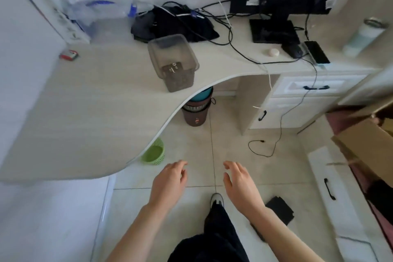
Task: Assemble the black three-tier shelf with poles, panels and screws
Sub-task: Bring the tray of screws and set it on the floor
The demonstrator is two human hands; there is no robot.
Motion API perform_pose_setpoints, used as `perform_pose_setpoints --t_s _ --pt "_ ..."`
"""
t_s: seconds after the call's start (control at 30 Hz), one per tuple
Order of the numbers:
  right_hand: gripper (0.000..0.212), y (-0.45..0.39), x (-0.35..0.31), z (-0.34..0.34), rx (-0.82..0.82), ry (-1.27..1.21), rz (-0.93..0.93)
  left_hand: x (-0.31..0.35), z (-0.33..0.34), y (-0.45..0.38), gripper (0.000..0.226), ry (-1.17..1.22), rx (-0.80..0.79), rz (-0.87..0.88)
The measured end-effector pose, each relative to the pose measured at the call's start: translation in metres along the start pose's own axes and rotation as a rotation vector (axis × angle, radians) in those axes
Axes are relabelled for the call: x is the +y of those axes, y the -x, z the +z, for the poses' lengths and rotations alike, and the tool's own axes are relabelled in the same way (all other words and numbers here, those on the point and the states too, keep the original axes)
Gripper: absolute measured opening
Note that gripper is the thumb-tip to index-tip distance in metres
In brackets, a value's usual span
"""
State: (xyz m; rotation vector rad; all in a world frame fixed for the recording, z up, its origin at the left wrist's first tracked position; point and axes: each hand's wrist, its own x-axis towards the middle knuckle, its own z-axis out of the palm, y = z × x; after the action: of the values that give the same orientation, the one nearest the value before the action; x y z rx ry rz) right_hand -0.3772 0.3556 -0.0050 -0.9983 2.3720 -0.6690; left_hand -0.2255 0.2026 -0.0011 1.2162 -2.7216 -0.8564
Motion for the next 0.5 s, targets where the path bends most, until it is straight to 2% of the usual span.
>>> perform_pose_setpoints --t_s 0.3,0.5 --pt "0.036 -0.142 -0.042 -0.030 -0.077 0.092 -0.207 0.001 -0.044 -0.098 0.030 -0.050 0.207 -0.153" --pt "0.036 -0.229 -0.070 -0.072 -0.069 0.128 -0.284 0.014 -0.071 -0.161 0.031 -0.078 0.315 -0.172"
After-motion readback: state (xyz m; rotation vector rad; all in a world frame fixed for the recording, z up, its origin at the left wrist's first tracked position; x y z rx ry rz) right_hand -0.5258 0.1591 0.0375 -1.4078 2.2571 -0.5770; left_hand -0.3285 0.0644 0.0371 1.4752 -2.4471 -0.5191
